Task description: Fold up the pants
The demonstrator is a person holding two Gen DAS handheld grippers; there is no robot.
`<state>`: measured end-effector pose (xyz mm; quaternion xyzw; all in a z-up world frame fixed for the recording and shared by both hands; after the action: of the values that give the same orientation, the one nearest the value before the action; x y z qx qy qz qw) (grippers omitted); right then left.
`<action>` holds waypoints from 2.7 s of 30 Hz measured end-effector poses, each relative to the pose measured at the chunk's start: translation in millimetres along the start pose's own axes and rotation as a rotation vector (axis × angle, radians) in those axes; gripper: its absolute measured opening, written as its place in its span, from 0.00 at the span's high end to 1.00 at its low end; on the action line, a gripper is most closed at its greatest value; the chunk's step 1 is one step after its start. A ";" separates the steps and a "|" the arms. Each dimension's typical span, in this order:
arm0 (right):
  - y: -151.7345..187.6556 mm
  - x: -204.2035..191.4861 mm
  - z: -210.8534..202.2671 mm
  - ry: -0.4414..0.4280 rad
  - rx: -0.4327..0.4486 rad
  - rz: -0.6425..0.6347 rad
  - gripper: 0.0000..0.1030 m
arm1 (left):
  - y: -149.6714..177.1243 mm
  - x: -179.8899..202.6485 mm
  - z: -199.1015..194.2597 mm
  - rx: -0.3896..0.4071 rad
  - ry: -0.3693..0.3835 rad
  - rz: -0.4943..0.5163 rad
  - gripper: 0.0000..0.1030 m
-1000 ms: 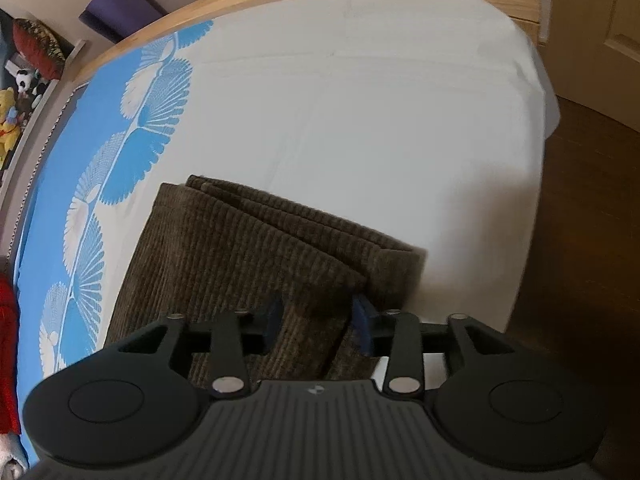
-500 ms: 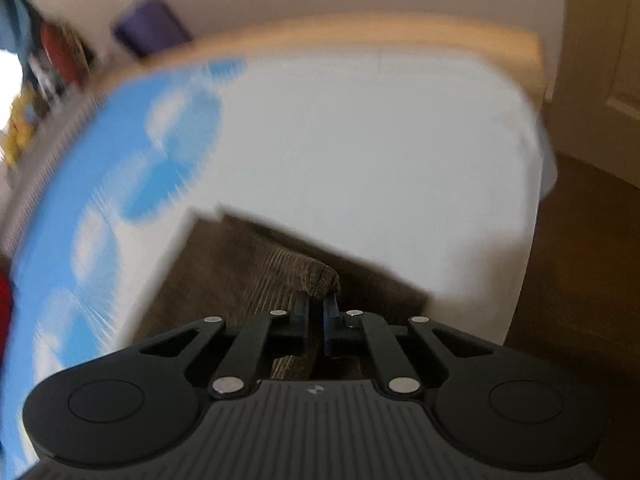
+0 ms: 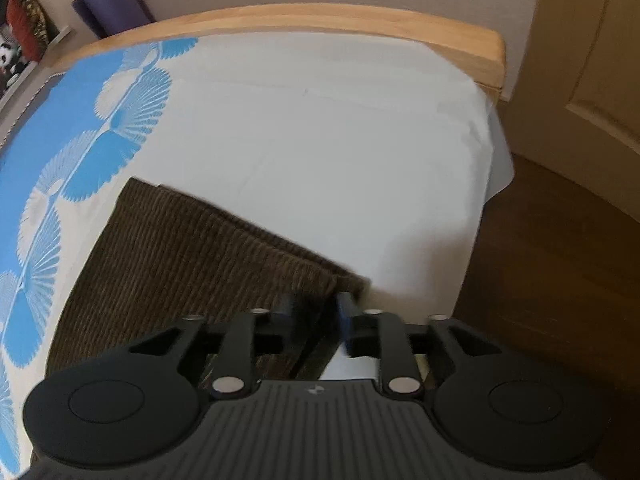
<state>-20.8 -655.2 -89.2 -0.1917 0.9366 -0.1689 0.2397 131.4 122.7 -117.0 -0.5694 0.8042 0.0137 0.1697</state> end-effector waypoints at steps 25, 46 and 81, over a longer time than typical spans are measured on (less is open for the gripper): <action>7.3 15.4 22.1 -0.077 -0.064 0.119 0.45 | -40.8 61.1 -55.3 0.266 -0.006 0.083 0.50; 6.0 -12.2 -3.1 -0.100 0.036 0.030 0.86 | -50.3 82.3 -76.1 0.347 0.007 0.074 0.50; 460.4 -259.8 -115.7 -0.739 -0.113 -1.625 0.49 | -48.3 46.4 -82.8 0.326 0.078 -0.103 0.50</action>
<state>2.6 -114.6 -81.5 -0.8498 0.3816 -0.1675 0.3228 140.9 45.7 -44.1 -0.5748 0.7716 -0.1474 0.2290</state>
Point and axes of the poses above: each gripper's, at about its wrist camera, not at the fingertips, and z roughly the way its jaws point, x to its right, y to its underside, the point moved 2 cm from there along z, roughly the way its jaws point, and after that the axes turned 11 degrees about -y, right-handed, at the moved point
